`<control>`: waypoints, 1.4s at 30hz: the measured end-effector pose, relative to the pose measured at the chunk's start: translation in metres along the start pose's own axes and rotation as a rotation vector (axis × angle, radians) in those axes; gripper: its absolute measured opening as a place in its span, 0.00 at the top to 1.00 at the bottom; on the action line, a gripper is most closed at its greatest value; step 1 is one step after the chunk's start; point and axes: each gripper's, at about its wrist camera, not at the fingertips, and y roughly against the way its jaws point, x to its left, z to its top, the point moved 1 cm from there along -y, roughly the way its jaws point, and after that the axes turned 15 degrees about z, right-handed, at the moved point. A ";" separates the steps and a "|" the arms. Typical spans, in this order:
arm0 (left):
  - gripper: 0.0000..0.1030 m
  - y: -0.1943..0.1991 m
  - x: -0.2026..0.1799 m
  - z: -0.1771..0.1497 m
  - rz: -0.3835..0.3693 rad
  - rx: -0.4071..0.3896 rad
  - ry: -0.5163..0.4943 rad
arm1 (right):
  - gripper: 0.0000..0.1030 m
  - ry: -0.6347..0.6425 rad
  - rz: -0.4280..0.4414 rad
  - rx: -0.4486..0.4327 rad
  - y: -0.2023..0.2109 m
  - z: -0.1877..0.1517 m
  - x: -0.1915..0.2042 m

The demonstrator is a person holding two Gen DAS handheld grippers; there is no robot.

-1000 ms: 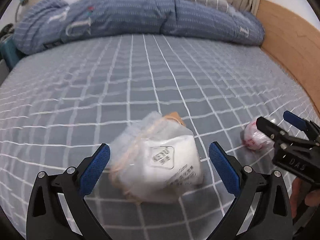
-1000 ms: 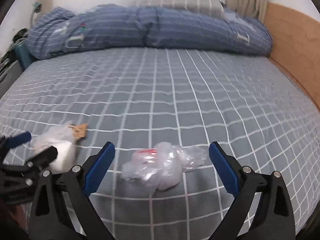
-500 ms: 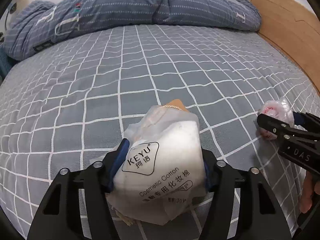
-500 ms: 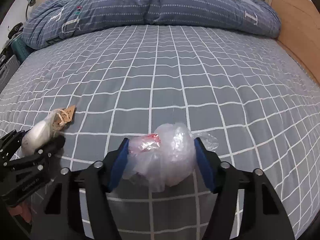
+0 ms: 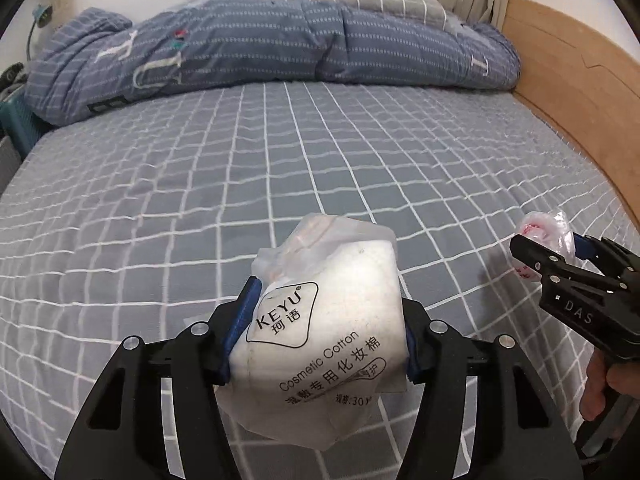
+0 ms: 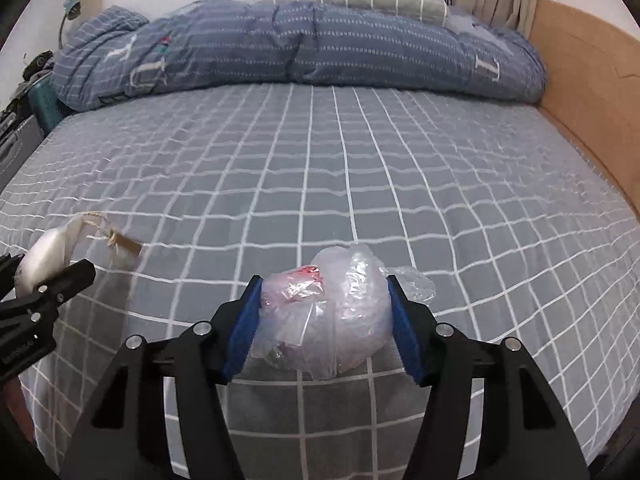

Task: Collect trash
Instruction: 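Lift and carry the white bag and clear bag in both tools over the bin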

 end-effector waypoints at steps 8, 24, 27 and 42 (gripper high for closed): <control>0.44 0.031 0.018 0.003 0.003 -0.021 0.038 | 0.44 0.054 -0.004 -0.064 0.035 0.009 0.026; 0.44 0.089 0.033 -0.014 0.020 -0.084 0.067 | 0.44 0.131 0.036 -0.160 0.118 -0.010 0.064; 0.44 0.105 0.031 -0.016 0.013 -0.106 0.062 | 0.44 0.135 0.034 -0.172 0.132 -0.014 0.065; 0.44 0.154 0.033 -0.052 0.026 -0.132 0.064 | 0.44 0.129 0.070 -0.181 0.180 -0.055 0.079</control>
